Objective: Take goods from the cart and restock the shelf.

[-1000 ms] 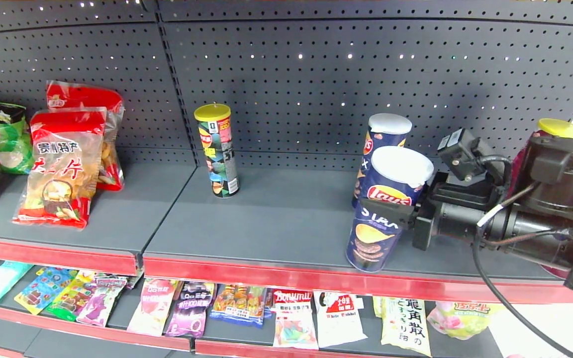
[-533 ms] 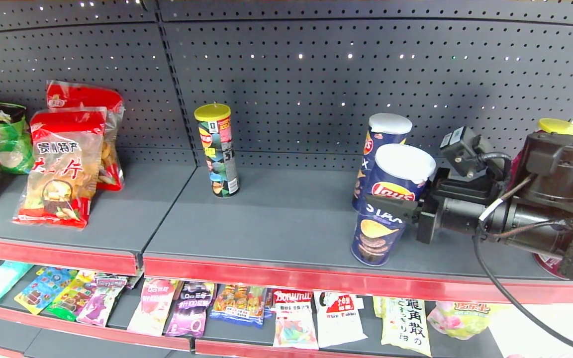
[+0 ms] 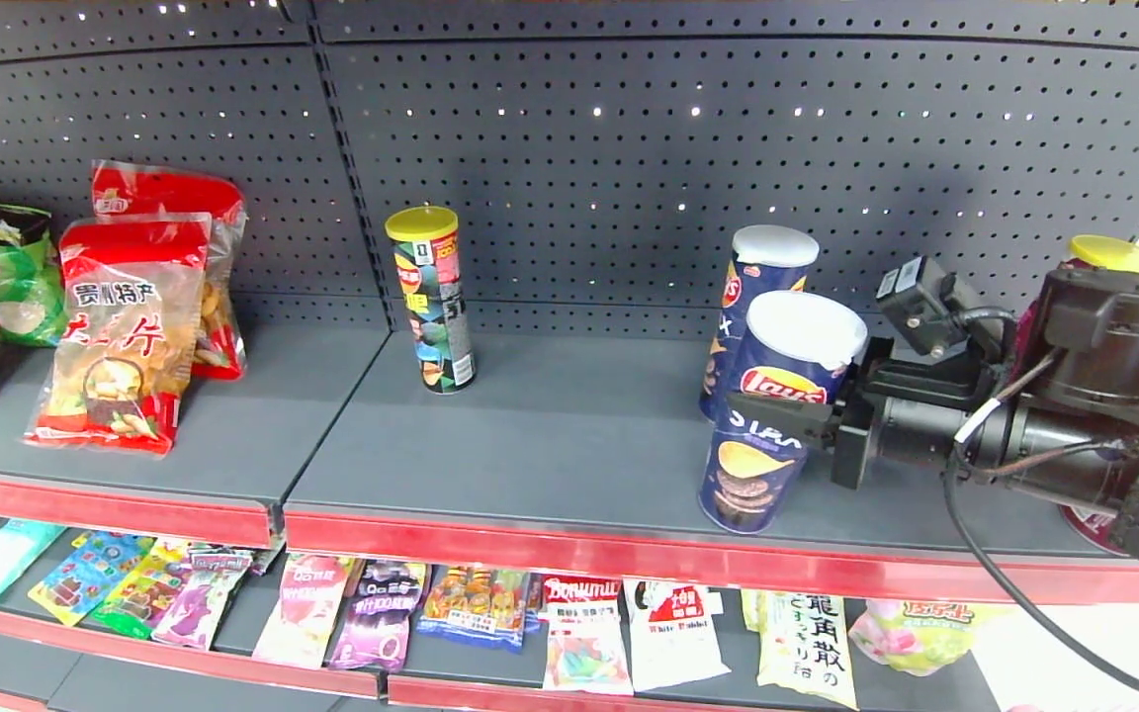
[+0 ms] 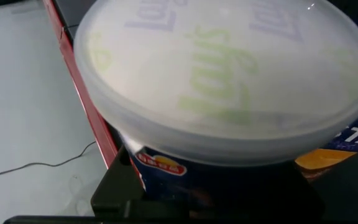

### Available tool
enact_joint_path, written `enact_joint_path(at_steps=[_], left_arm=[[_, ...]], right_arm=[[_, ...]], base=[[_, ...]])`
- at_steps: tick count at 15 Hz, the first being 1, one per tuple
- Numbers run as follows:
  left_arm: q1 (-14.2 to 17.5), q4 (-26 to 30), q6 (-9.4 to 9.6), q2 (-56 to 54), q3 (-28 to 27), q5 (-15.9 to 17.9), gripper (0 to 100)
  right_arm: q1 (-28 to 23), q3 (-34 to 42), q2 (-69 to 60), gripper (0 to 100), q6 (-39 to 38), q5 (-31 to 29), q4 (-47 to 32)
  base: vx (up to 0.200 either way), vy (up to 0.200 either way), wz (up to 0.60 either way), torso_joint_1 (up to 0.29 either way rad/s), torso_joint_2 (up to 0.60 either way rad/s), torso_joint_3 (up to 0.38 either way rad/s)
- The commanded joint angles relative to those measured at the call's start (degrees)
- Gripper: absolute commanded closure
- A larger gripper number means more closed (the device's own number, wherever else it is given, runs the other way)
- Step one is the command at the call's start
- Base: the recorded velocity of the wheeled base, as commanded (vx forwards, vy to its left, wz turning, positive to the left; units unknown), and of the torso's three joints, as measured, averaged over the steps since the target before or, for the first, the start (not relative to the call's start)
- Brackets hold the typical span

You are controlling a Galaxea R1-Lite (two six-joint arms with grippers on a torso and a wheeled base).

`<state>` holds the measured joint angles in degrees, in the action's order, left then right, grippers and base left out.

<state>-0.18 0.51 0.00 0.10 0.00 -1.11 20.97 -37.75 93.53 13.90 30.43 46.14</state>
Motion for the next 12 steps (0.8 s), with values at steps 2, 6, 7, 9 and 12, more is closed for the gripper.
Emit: enact_joint_path(at_steps=[2, 6, 7, 9, 12], left_arm=[[0.0, 0.0, 0.0, 0.1, 0.0, 0.0, 0], [0.0, 0.0, 0.0, 0.1, 0.0, 0.0, 0], [0.0, 0.0, 0.0, 0.1, 0.0, 0.0, 0], [0.0, 0.0, 0.0, 0.1, 0.0, 0.0, 0], [0.0, 0.0, 0.0, 0.1, 0.0, 0.0, 0]], right_arm=[[-0.7, -0.2, 0.9, 100, 0.0, 0.1, 0.0], [-0.7, 0.0, 1.4, 100, 0.7, 0.0, 0.2], [-0.7, 0.0, 1.6, 0, 1.0, 0.0, 0.4], [-0.7, -0.1, 1.4, 0, 1.0, -0.1, 0.4], [-0.6, 0.5, 0.3, 0, 0.9, -1.0, 0.4]], base=[[0.0, 0.0, 0.0, 0.0, 0.0, 0.0], [0.0, 0.0, 0.0, 0.0, 0.0, 0.0], [0.0, 0.0, 0.0, 0.0, 0.0, 0.0], [0.0, 0.0, 0.0, 0.0, 0.0, 0.0], [0.0, 0.0, 0.0, 0.0, 0.0, 0.0]])
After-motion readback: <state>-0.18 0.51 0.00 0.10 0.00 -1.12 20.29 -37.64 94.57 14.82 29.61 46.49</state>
